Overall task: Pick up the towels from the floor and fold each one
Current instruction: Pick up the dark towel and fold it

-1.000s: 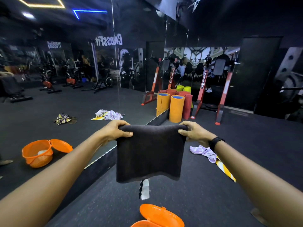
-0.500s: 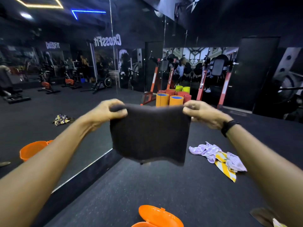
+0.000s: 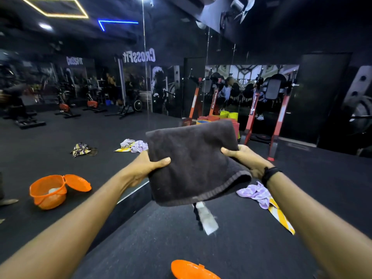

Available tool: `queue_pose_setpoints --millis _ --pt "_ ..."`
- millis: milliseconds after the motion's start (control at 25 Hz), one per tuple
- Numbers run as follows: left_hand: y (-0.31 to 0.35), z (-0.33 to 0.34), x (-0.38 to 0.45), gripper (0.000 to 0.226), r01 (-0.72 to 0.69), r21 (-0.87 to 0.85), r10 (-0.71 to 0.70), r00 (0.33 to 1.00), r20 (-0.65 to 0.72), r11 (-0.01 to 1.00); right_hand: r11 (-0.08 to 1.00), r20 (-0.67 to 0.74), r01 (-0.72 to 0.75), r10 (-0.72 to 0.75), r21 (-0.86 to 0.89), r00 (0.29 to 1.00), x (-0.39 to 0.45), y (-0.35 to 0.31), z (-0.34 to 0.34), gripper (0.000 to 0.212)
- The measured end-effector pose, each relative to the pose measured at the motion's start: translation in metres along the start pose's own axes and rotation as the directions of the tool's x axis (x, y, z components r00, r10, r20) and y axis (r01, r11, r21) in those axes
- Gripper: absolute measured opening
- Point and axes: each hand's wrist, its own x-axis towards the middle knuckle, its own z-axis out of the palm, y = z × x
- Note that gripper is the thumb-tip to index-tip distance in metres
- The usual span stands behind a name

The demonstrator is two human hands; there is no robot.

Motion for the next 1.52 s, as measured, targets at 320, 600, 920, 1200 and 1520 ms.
queue_pose_setpoints --millis 320,600,920,1200,1520 --pt "0.003 -0.007 -0.008 0.070 -0.026 -0.070 0.033 0.995 0.096 0.997 0.997 0.245 -0.009 -0.010 0.074 0.969 -0.005 0.004 -0.016 0.054" --pt "0.019 -0.005 0.004 0.020 -0.046 -0.296 0.068 0.996 0.065 0.954 0.977 0.025 0.096 -0.103 0.190 0.994 0.001 0.006 -0.005 0.026" --pt "0.014 -0.001 0.011 0.035 -0.196 -0.089 0.190 0.979 -0.070 0.977 0.952 0.204 -0.220 0.177 0.213 0.963 -0.002 0.021 -0.013 0.075" --pt "0.007 -0.055 0.008 0.058 0.187 0.265 -0.262 0.923 0.282 0.946 0.994 0.130 -0.054 0.066 -0.090 0.989 0.012 0.008 -0.023 0.055" --pt "-0.034 -0.021 0.026 0.034 0.104 0.688 -0.124 0.992 -0.020 0.719 0.803 0.078 -0.016 0.078 -0.596 0.994 0.042 0.040 0.000 0.052"
